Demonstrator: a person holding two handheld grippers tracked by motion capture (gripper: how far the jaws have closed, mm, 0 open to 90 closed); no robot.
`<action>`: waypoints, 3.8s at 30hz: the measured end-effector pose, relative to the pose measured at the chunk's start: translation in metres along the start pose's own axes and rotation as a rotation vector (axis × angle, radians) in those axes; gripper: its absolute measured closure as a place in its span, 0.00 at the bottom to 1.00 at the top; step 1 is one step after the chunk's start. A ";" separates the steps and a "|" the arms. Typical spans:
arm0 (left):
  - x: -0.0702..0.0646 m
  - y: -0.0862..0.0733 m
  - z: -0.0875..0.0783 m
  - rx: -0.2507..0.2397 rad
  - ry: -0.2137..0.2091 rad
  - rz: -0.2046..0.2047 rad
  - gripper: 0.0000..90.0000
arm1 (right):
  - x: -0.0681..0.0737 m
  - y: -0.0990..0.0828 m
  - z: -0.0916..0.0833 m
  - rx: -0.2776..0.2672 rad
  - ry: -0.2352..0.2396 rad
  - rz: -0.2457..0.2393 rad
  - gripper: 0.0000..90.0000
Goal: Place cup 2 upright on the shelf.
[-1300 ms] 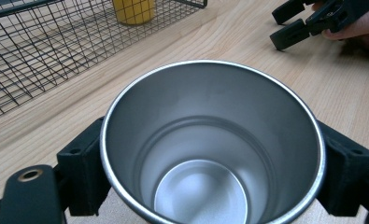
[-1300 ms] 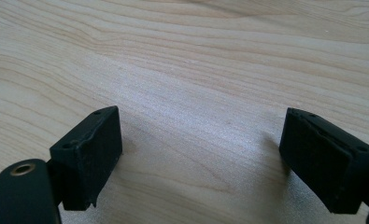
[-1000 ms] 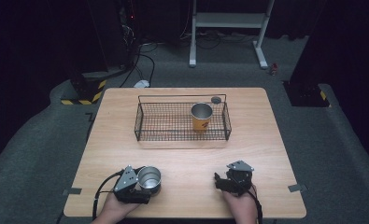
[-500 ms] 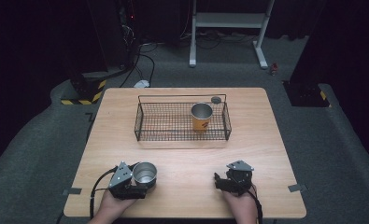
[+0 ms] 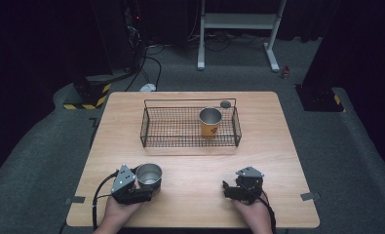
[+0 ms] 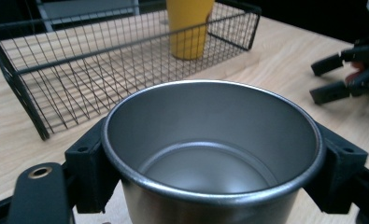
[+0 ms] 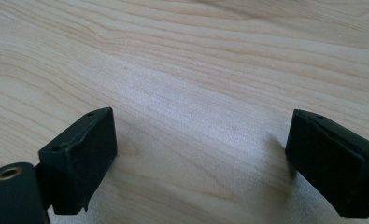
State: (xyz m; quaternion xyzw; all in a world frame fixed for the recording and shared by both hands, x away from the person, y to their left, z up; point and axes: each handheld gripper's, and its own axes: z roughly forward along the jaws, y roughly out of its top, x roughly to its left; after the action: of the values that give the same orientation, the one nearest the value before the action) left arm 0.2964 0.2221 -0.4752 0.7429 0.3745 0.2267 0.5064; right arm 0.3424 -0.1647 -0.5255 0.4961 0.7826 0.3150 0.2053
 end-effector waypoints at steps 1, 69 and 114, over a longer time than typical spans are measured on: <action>0.001 0.000 0.002 0.003 0.007 -0.004 0.21 | 0.000 0.001 0.000 0.002 0.001 -0.003 0.10; 0.031 0.086 0.055 -0.053 0.071 -0.055 0.21 | 0.000 -0.001 -0.001 -0.001 0.006 -0.011 0.10; 0.064 0.138 0.128 -0.017 0.151 -0.079 0.21 | 0.000 -0.001 -0.001 -0.001 0.008 -0.009 0.10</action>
State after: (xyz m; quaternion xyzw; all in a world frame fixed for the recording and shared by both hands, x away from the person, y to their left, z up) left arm 0.4729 0.1693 -0.4005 0.7042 0.4387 0.2650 0.4914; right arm 0.3414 -0.1652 -0.5256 0.4915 0.7854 0.3163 0.2038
